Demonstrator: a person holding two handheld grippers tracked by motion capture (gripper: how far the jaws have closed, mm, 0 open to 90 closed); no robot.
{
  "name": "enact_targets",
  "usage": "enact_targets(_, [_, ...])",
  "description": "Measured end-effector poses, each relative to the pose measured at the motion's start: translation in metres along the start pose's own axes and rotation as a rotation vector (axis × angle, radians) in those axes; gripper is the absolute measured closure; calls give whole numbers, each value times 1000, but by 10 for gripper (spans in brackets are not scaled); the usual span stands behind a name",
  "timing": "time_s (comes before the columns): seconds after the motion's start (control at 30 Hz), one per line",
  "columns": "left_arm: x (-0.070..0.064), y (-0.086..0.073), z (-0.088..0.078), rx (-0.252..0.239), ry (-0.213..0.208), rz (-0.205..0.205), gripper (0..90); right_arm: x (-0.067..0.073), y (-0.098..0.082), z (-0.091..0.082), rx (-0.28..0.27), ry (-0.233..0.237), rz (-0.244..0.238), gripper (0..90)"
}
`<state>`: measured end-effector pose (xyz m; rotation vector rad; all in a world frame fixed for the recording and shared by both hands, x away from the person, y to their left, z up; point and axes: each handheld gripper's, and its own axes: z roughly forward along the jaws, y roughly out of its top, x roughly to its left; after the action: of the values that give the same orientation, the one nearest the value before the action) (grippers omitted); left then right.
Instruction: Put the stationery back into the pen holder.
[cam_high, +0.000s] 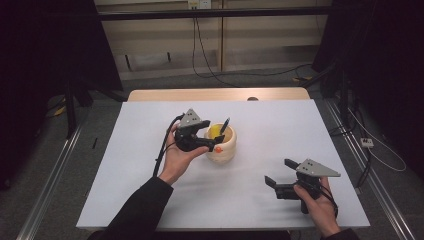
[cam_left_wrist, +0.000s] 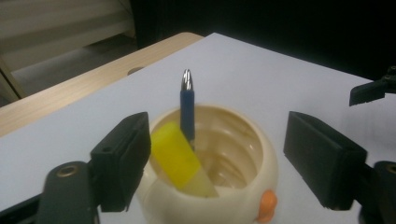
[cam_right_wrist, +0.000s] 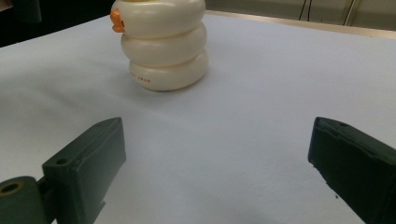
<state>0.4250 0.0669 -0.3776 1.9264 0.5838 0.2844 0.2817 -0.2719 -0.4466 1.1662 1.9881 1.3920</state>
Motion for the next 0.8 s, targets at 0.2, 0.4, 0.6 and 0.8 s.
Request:
enact_targets(0.2, [6, -12, -16, 34, 35, -26, 123, 0, 0, 0, -1, -2, 0, 43])
enact_targets(0.4, [9, -25, -30, 69, 51, -59, 77, 1, 0, 1, 0, 1, -1, 43])
enact_targets(0.6, [7, -33, -45, 77, 54, -54, 65, 1, -1, 2, 3, 0, 0, 43])
enact_targets(0.8, [2, -42, -59, 99, 93, -23, 63, 1, -1, 2, 4, -1, 0, 43])
